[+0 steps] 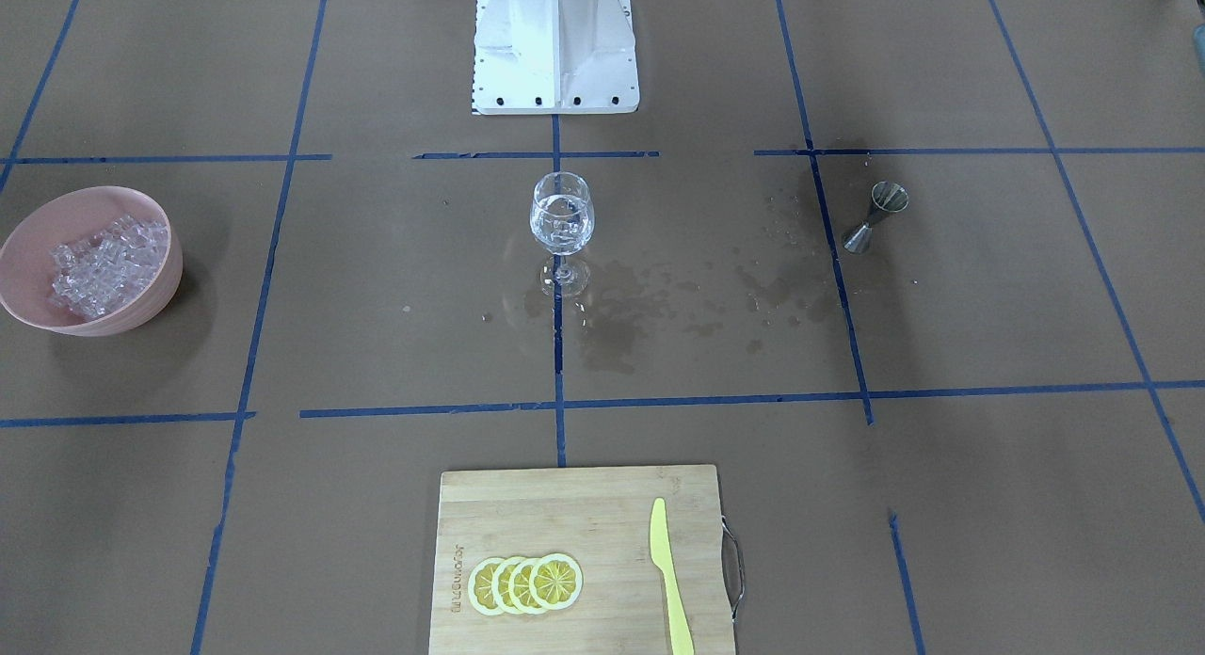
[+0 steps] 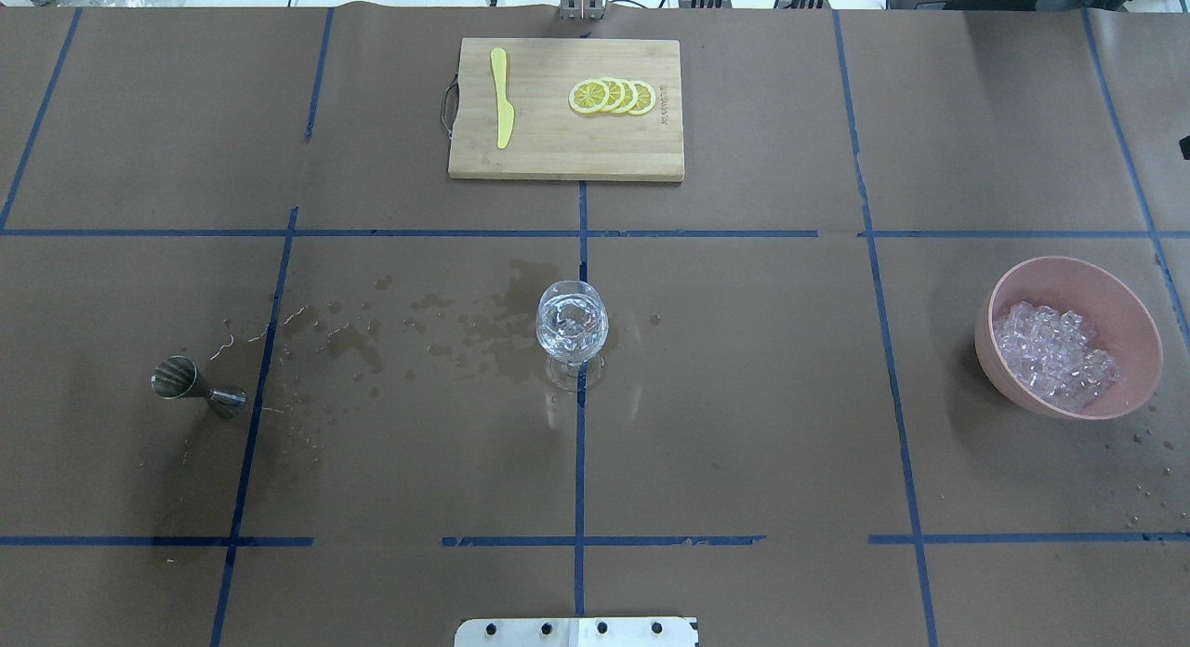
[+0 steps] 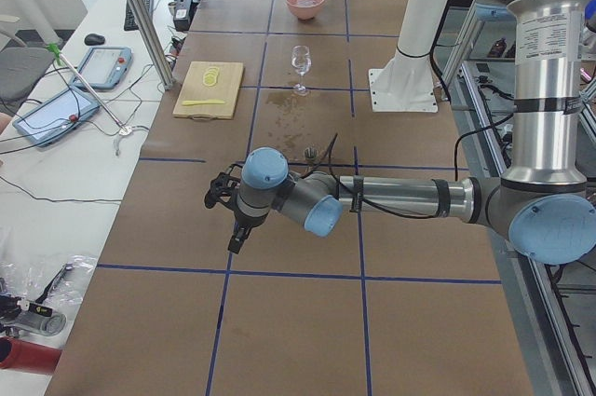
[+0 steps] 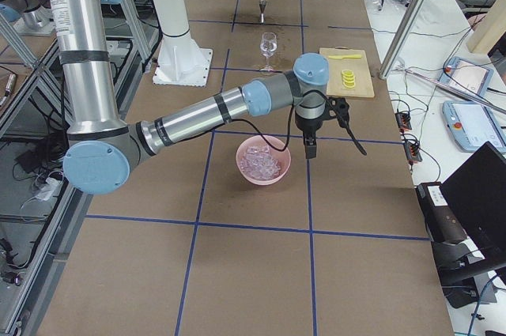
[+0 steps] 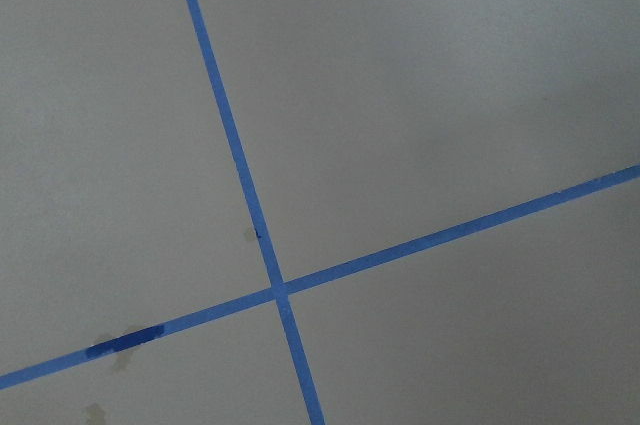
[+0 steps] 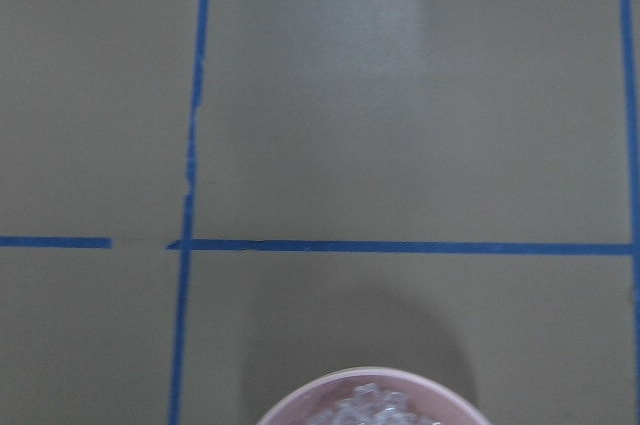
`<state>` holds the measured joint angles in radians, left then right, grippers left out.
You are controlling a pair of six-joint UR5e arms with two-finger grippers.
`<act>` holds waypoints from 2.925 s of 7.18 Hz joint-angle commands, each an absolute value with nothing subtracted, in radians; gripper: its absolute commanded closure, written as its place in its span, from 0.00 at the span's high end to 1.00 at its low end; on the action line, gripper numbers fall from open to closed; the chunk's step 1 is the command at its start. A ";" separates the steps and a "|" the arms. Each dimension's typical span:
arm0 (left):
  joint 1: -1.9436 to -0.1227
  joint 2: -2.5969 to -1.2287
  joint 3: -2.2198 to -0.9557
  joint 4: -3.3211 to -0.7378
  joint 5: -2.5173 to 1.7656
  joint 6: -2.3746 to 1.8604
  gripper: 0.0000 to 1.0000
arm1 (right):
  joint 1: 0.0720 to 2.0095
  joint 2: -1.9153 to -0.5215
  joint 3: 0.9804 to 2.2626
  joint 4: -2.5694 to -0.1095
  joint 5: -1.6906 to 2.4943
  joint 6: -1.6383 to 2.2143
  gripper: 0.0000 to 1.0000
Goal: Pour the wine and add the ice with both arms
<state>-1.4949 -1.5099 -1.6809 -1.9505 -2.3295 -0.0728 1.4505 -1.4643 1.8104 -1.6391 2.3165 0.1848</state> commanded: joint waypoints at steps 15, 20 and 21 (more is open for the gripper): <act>-1.585 -1.566 -1.692 -1.606 -2.276 0.295 1.00 | 1.589 -1.577 1.628 -1.578 2.396 -0.101 1.00; -1.583 -1.565 -1.692 -1.605 -2.275 0.295 1.00 | 1.589 -1.568 1.629 -1.578 2.401 -0.100 1.00; -1.583 -1.563 -1.692 -1.603 -2.276 0.295 1.00 | 1.589 -1.568 1.629 -1.577 2.401 -0.100 1.00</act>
